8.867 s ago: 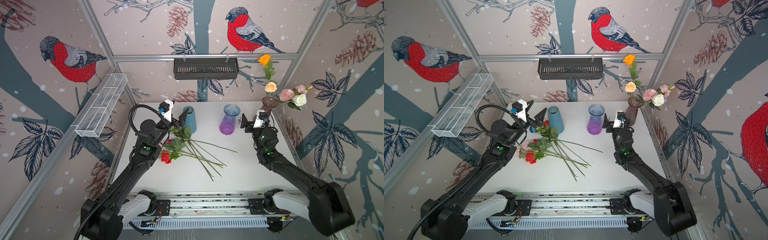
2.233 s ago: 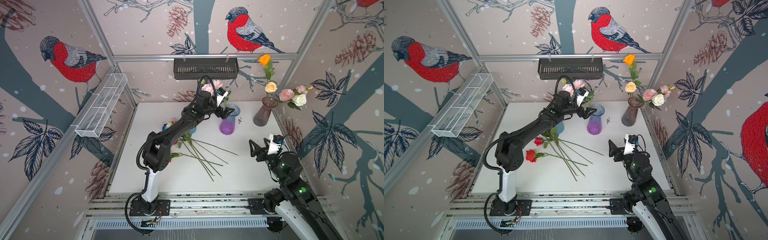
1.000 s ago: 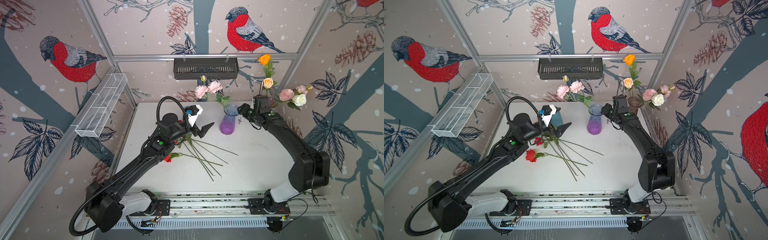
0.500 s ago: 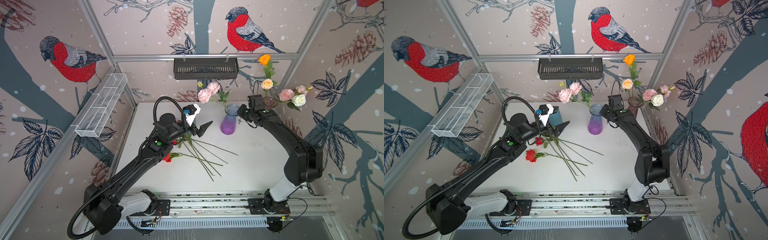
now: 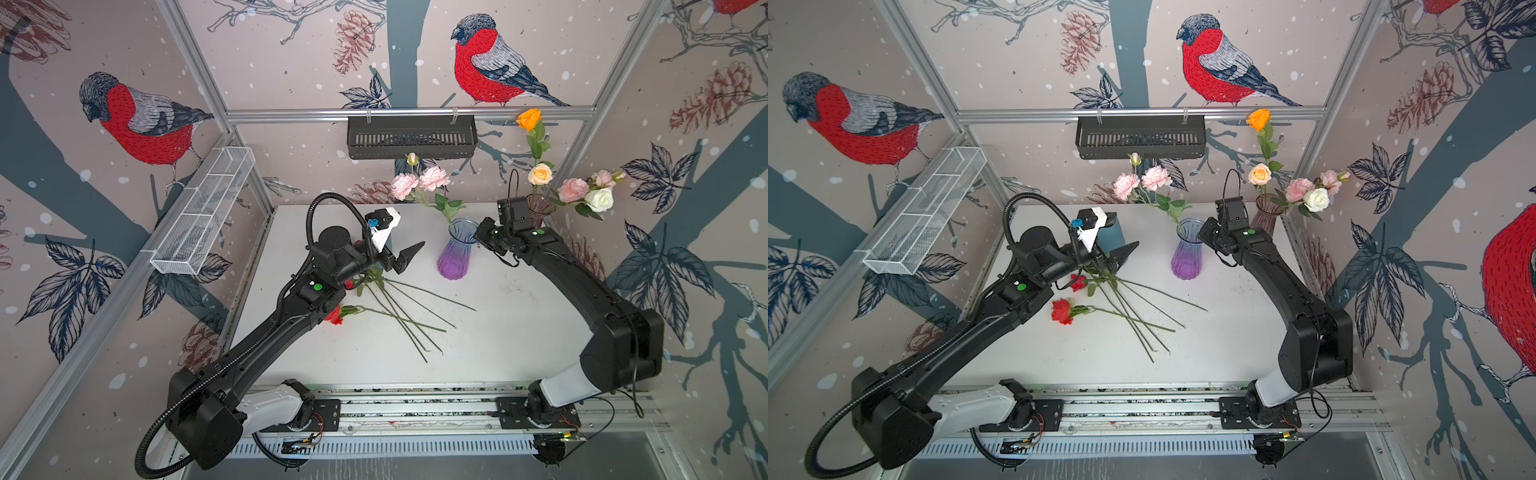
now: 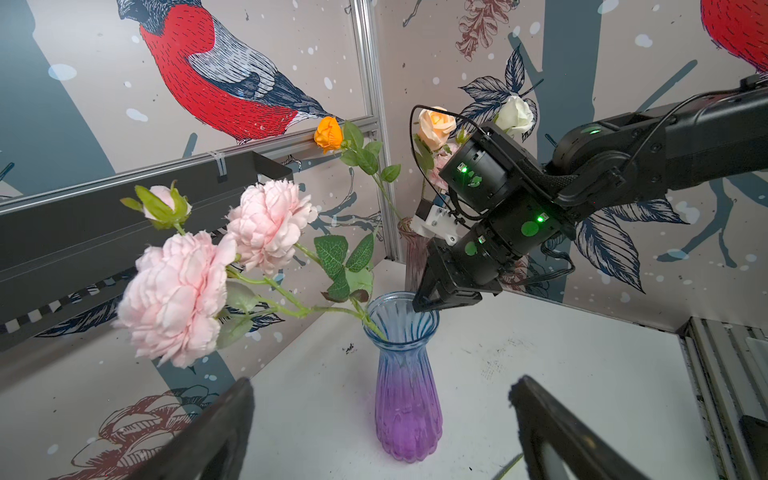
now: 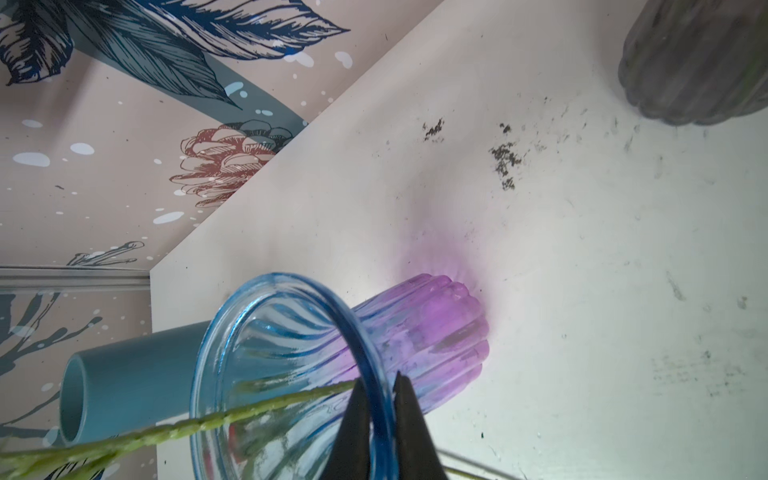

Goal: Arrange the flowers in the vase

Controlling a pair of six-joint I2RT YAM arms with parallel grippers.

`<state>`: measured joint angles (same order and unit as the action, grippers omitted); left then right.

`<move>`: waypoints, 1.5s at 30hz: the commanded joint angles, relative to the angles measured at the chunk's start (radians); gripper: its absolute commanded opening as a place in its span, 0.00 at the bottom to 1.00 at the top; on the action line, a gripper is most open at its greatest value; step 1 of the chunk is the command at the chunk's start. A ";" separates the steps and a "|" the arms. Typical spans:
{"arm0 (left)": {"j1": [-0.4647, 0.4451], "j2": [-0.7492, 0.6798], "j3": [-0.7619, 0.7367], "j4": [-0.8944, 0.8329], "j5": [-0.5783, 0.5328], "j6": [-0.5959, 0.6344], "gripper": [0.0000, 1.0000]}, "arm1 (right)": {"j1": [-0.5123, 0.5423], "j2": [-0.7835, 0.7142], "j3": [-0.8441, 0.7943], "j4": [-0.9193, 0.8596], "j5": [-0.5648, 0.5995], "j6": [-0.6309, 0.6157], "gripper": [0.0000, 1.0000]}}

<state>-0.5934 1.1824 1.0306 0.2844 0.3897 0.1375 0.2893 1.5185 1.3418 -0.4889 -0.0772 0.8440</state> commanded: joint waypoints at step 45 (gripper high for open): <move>0.001 -0.019 -0.004 0.036 -0.019 0.027 0.96 | 0.307 -0.181 -0.106 -0.052 0.160 0.095 0.01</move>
<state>-0.5934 1.1633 1.0267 0.2840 0.3672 0.1539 0.6086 1.3506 1.2335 -0.6109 0.0452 0.9382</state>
